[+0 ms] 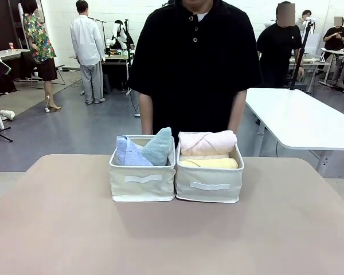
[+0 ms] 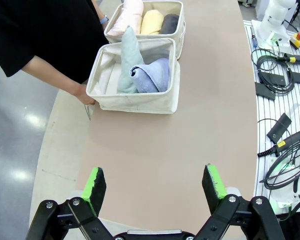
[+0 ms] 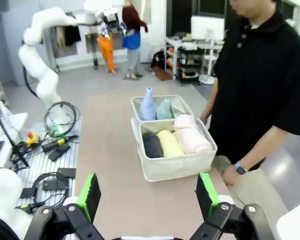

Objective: Sort the towels based on their folding style.
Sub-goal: Pick up another triangle-folded towel from the table and place it in the left Fabric basket.

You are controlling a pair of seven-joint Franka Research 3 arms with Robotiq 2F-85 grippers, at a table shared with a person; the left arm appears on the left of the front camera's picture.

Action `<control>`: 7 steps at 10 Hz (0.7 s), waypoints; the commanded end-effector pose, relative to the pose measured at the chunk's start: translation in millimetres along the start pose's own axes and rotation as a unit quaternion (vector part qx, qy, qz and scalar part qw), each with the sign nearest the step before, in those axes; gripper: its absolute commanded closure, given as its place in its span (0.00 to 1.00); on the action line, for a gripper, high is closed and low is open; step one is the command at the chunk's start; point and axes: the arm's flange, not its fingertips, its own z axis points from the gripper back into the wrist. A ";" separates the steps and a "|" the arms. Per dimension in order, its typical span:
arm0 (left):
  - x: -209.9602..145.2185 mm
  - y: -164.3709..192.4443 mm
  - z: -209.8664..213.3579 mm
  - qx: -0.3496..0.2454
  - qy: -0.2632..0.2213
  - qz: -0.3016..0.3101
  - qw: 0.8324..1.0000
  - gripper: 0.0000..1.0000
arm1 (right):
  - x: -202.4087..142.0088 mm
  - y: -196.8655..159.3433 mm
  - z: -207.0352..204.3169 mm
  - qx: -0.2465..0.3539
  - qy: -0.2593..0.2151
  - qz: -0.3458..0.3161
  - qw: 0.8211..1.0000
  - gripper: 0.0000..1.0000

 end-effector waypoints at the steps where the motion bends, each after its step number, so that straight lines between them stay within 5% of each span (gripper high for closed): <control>1: 0.5 -1.0 0.3 0.001 -0.006 -0.003 1.000 0.00 | -4.5 0.0 -3.4 -0.012 -0.005 -0.002 1.000 0.00; 7: 0.5 -1.0 0.3 0.001 -0.006 -0.003 1.000 0.00 | -4.5 0.0 -3.4 -0.012 -0.005 -0.002 1.000 0.00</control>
